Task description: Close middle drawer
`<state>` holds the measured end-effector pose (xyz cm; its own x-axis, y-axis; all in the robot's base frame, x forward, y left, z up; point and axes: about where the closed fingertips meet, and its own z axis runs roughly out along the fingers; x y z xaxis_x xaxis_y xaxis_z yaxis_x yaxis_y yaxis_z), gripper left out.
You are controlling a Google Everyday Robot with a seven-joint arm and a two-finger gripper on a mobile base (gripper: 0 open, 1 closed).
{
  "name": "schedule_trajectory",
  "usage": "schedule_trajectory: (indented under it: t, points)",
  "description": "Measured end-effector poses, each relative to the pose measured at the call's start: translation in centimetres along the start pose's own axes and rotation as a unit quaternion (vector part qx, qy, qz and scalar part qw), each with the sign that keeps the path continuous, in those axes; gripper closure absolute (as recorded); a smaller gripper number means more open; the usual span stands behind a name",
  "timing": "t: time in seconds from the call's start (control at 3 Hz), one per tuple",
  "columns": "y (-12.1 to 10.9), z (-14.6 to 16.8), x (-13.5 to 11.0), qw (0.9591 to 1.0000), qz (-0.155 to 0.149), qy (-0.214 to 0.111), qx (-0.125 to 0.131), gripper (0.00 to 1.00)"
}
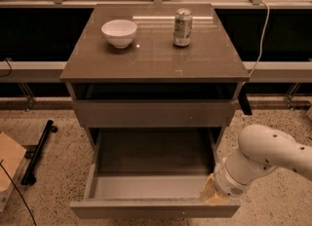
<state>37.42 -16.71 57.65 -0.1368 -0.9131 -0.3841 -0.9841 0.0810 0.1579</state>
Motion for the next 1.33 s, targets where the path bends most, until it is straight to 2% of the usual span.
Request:
schedule_trajectory:
  t: [0.67, 1.33]
  points:
    - [0.6, 3.9, 2.3, 0.9998, 0.02, -0.004, -0.005, 1.0]
    - [-0.3, 8.0, 4.4, 0.9983, 0.049, -0.023, -0.022, 1.0]
